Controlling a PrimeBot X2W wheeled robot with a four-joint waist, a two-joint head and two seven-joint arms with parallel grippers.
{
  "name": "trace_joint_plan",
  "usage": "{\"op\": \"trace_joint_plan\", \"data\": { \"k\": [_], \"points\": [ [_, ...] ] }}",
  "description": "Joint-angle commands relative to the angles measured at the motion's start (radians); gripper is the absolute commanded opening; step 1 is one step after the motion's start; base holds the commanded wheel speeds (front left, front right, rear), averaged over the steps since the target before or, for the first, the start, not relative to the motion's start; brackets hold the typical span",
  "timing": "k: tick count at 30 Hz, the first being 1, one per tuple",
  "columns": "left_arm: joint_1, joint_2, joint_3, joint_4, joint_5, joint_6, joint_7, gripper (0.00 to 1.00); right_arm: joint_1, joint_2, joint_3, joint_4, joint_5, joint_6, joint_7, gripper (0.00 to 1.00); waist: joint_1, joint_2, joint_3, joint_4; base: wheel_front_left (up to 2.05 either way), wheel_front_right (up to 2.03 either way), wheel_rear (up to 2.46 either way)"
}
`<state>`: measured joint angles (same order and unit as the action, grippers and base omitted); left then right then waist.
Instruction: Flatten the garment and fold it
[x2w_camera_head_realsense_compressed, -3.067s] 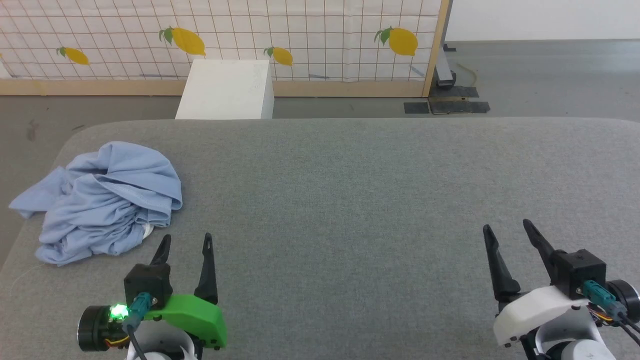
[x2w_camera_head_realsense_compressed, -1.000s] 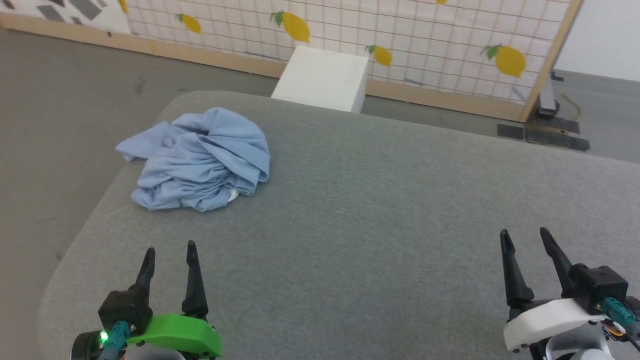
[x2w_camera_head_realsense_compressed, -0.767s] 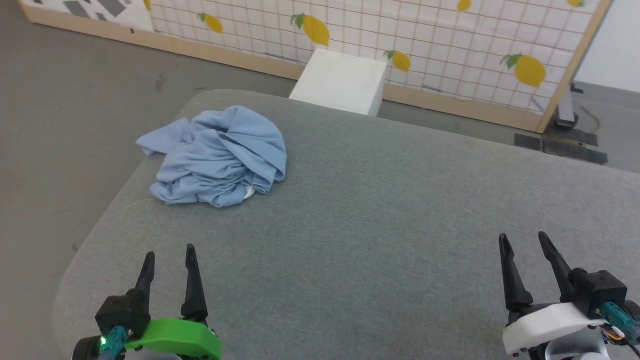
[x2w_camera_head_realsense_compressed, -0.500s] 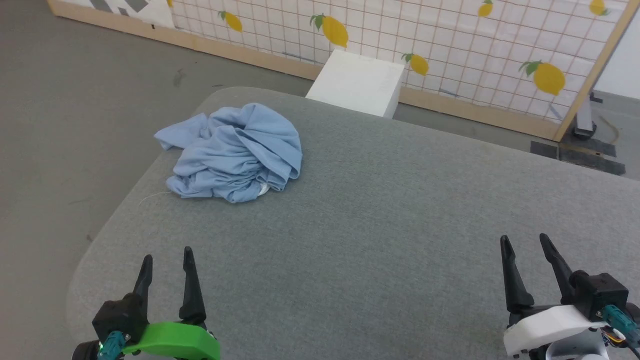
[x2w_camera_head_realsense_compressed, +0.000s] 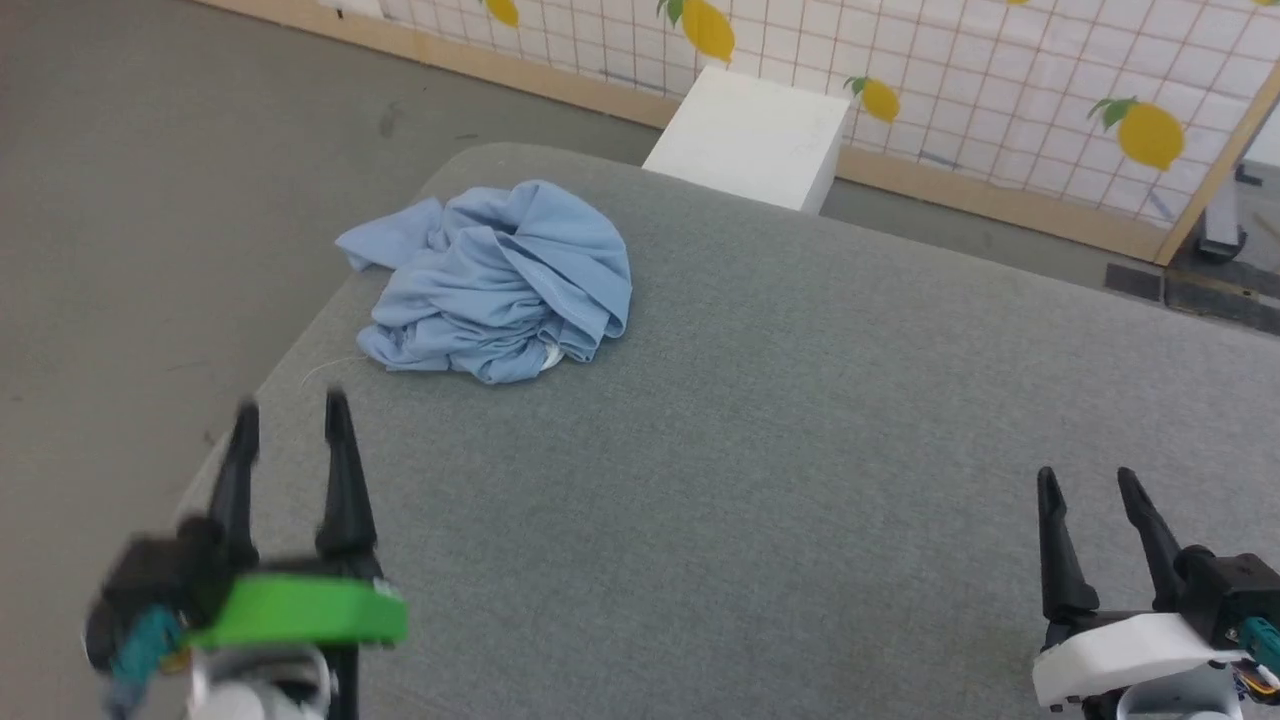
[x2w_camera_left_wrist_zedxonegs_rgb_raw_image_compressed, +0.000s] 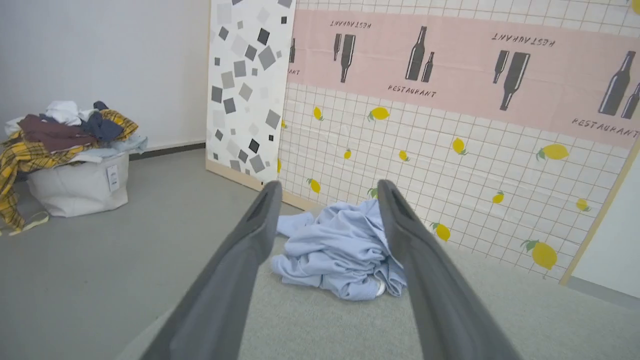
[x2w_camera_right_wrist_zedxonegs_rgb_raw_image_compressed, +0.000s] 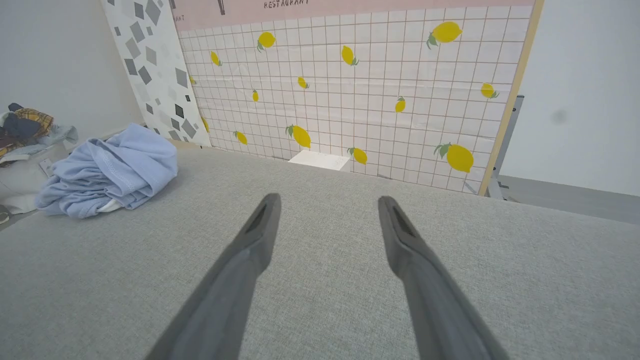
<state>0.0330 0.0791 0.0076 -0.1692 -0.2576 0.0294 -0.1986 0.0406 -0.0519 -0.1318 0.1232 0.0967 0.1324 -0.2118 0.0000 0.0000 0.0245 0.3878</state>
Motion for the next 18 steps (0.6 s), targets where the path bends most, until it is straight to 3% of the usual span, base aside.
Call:
{"op": "trace_joint_plan", "data": {
  "k": [1,10,15,18],
  "points": [
    [-0.06,0.026,-0.003,-0.02,-0.009,-0.014,0.027,1.0,0.005,0.001,-0.005,0.003,0.002,-0.001,-0.012,1.0,0.0,0.0,0.017,0.014,0.0,0.0,0.0],
    [-0.456,0.118,0.005,-0.054,-0.157,-0.056,0.333,1.0,-0.017,0.001,-0.035,-0.011,-0.018,-0.002,-0.03,1.0,0.0,0.0,0.097,0.021,0.0,0.0,0.0],
    [-0.702,0.168,0.049,0.058,-0.209,-0.023,0.442,1.0,-0.037,0.002,-0.049,-0.015,-0.032,-0.002,-0.04,1.0,0.0,0.0,0.152,-0.006,0.0,0.0,0.0],
    [-0.806,0.211,0.035,0.167,-0.226,-0.035,0.526,1.0,-0.043,0.002,-0.056,-0.02,-0.041,-0.002,-0.046,1.0,0.0,0.0,0.186,-0.028,0.0,0.0,0.0]
  ]
}}
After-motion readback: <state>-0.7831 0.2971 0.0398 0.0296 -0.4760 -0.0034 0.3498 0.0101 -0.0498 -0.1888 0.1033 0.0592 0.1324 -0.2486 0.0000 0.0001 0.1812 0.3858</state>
